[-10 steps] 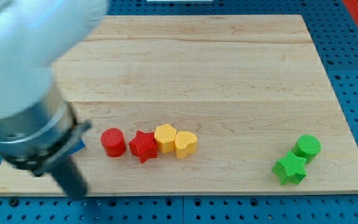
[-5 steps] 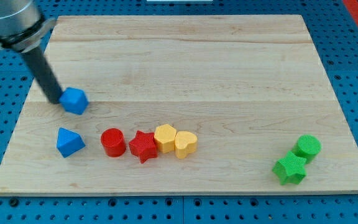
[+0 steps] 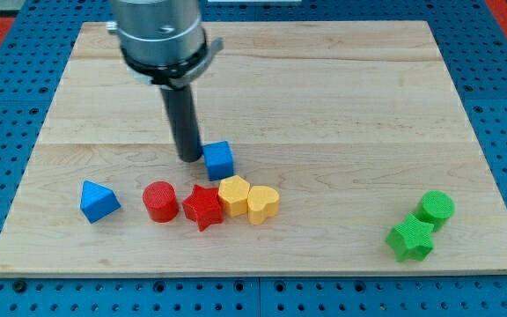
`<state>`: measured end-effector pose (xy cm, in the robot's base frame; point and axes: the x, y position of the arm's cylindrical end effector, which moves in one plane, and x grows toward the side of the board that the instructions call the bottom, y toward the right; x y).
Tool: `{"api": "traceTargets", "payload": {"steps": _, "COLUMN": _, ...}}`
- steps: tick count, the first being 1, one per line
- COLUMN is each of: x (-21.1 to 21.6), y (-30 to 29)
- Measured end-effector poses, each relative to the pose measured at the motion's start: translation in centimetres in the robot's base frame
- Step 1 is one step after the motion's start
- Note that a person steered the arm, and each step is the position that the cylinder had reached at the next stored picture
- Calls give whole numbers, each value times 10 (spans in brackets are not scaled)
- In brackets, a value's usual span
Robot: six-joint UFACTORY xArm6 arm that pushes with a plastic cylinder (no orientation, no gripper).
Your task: Move the blue cube diagonally top left to the green circle
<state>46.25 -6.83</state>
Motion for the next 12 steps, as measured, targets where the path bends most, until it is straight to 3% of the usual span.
{"api": "traceTargets", "payload": {"steps": 1, "x": 18, "y": 36}}
{"api": "traceTargets", "payload": {"steps": 2, "x": 37, "y": 34}}
{"api": "traceTargets", "payload": {"steps": 4, "x": 30, "y": 66}}
{"api": "traceTargets", "payload": {"steps": 5, "x": 26, "y": 97}}
{"api": "traceTargets", "payload": {"steps": 6, "x": 27, "y": 178}}
{"api": "traceTargets", "payload": {"steps": 7, "x": 27, "y": 218}}
{"api": "traceTargets", "payload": {"steps": 12, "x": 11, "y": 180}}
